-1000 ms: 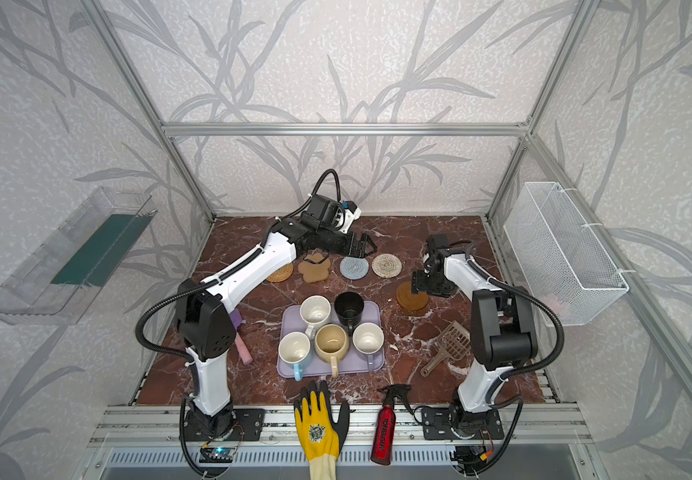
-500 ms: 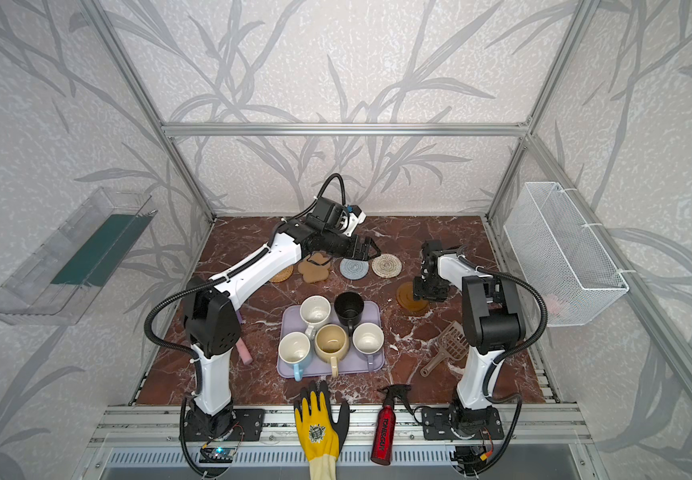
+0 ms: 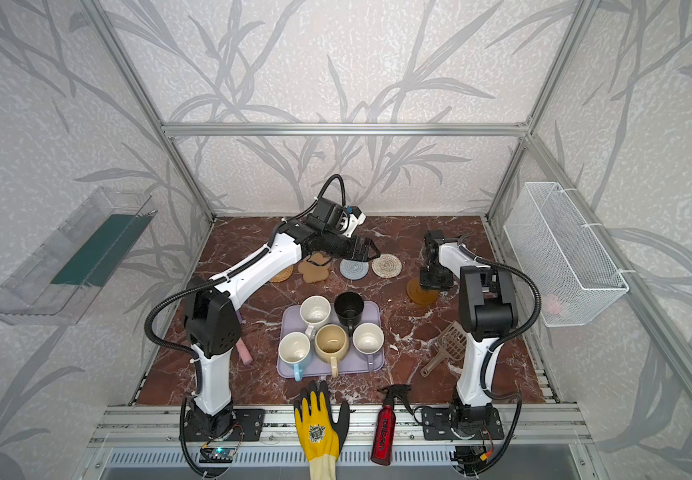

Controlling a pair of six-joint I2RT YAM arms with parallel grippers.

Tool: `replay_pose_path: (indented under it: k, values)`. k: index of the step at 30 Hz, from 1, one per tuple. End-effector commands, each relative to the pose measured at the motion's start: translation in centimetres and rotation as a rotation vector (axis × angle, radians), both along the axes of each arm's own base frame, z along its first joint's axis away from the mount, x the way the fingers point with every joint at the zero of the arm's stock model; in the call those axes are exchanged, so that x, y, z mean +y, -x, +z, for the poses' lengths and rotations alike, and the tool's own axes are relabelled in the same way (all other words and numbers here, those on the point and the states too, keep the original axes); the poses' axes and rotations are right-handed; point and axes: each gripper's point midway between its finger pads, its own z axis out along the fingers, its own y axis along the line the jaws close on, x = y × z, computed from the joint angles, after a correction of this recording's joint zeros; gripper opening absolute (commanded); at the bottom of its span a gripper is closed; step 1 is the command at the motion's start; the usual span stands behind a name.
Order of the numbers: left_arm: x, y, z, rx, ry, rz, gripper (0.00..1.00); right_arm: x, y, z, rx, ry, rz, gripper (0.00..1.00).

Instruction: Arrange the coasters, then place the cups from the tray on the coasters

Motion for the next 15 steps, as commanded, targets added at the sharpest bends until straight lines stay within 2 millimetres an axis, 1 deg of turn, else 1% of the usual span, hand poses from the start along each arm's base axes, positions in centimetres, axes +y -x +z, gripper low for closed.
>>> replay_pose_path:
  k: [1,7,12,15]
  values:
    - [-0.1,0.0,1.0,-0.035,-0.008,-0.009,0.99,-0.9,-0.4,0.0,0.021,0.031,-0.001,0.47]
    - [0.1,-0.1,0.8,-0.037,-0.018,-0.006,0.99,-1.0,-2.3,-1.2,0.048,0.029,-0.001,0.47]
    - [0.3,-0.2,0.6,-0.041,-0.027,0.001,0.99,-0.8,-4.1,-1.5,0.041,0.017,-0.008,0.46]
    - [0.3,-0.4,0.5,-0.038,-0.029,0.006,0.99,-0.6,-4.8,-1.6,0.044,0.009,-0.012,0.46]
